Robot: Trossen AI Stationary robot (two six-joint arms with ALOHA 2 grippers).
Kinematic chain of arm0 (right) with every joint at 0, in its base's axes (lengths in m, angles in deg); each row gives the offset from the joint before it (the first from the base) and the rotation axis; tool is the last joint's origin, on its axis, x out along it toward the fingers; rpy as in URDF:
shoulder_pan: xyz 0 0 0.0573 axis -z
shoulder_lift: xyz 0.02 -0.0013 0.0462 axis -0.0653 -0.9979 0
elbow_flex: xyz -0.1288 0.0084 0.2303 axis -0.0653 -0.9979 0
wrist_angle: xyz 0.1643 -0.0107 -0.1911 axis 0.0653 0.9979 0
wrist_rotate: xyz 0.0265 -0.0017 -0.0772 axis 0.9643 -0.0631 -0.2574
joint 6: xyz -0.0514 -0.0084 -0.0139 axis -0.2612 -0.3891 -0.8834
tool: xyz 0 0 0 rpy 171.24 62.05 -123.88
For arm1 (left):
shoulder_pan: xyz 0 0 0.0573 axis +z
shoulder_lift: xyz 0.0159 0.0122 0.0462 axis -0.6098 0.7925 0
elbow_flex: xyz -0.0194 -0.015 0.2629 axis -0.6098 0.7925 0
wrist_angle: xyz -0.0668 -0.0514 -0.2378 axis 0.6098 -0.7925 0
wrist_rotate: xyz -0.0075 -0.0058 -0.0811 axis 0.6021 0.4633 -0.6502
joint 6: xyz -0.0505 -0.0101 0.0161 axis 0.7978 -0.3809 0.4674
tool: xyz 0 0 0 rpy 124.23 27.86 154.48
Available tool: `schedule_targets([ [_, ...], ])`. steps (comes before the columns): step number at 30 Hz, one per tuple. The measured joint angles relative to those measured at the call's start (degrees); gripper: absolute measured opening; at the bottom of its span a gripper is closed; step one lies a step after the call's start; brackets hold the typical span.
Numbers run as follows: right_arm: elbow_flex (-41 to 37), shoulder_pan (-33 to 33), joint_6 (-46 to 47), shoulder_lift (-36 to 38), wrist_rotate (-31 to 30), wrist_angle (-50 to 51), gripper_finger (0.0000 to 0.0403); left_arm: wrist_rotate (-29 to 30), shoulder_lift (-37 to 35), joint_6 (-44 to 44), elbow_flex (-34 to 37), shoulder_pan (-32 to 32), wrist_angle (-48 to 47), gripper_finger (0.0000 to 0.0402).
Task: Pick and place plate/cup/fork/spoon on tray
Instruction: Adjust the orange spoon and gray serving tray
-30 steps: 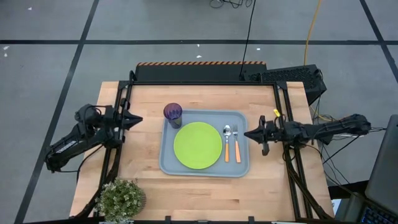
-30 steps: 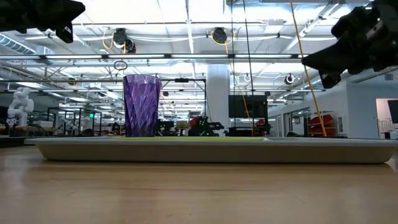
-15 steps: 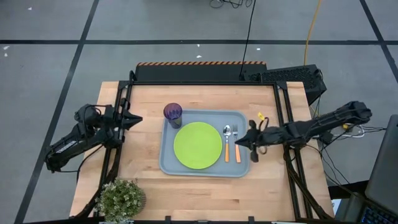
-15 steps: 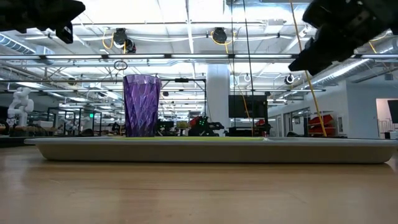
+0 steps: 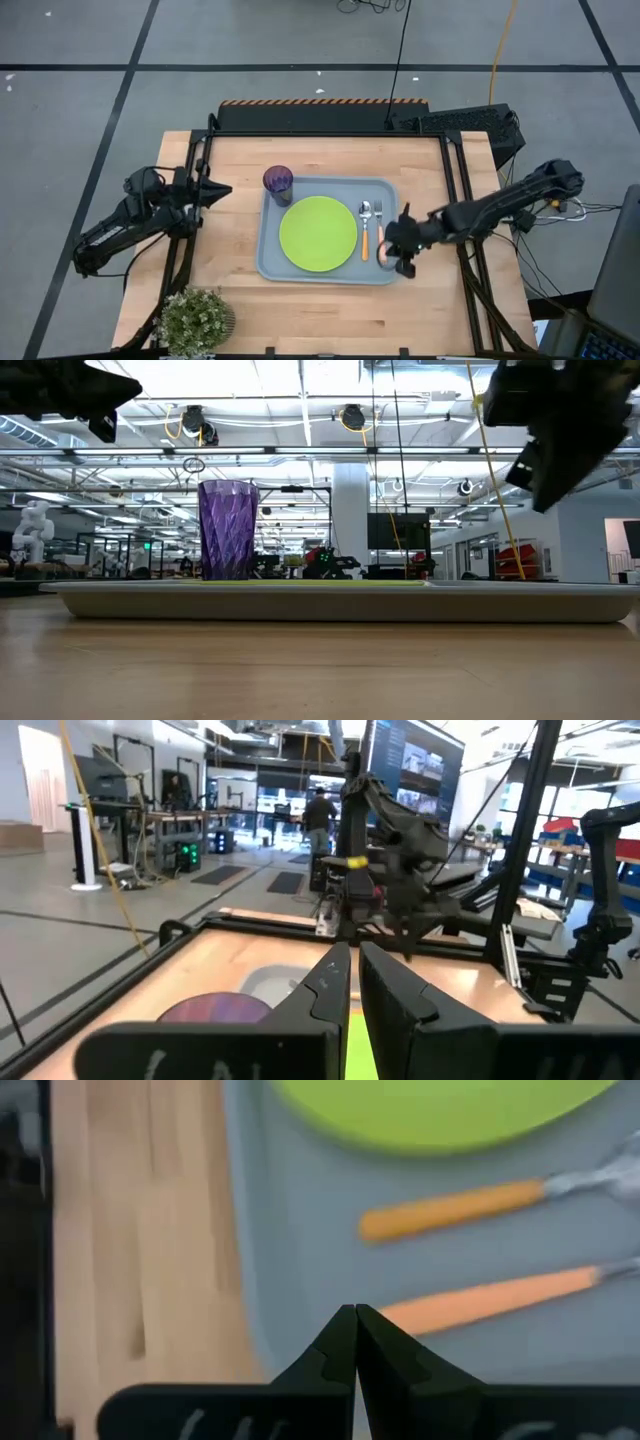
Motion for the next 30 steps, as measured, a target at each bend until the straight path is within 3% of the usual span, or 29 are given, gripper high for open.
schedule_targets([
  [10, 9.41, -6.43, -2.38, -12.79, 0.16, -0.15, 0.0000, 0.09, 0.02, 0.94, 0.02, 0.02, 0.21, 0.0031],
  [16, 10.16, -8.30, -2.11, -18.46, 2.32, -0.69, 0.0000, 0.10, 0.02, 0.94, 0.02, 0.00, 0.28, 0.0031],
  [30, 10.16, -10.64, -1.43, -20.74, 3.07, -7.09, 0.0000, 0.13, 0.02, 1.17, 0.02, 0.02, 0.57, 0.0031],
])
